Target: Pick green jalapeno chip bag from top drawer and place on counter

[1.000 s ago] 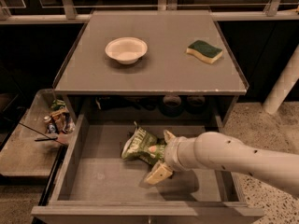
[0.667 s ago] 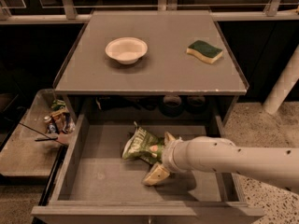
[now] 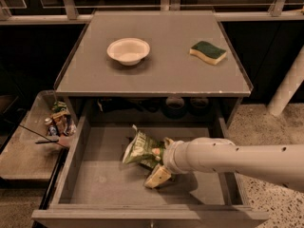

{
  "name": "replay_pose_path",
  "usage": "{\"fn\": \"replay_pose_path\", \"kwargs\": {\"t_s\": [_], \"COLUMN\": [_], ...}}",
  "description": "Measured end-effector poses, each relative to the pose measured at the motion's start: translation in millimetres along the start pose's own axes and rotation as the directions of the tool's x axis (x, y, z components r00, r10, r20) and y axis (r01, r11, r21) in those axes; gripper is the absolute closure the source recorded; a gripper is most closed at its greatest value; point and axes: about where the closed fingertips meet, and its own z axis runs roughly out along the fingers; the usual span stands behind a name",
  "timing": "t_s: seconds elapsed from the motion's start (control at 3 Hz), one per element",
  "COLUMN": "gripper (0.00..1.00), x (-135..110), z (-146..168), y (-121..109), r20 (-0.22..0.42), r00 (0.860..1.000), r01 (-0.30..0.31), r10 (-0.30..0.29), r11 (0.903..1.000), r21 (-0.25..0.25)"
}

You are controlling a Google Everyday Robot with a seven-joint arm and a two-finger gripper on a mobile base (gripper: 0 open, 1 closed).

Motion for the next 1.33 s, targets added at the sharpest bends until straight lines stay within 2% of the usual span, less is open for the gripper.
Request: {"fn": "replay_pose_path", "kwargs": {"t_s": [1.0,1.33], "gripper": [0.89,1.0], "x": [-2.8,-17.0], "z": [-3.4,-23.3], "y": [-0.8,-6.6], "r20": [0.0,-0.008], "r00": [1.0,0.999], "r01": [0.0,0.04], "r10": [0.0,-0.04], "r11": [1.0,0.9992], "r21": [0.0,-0.002]}}
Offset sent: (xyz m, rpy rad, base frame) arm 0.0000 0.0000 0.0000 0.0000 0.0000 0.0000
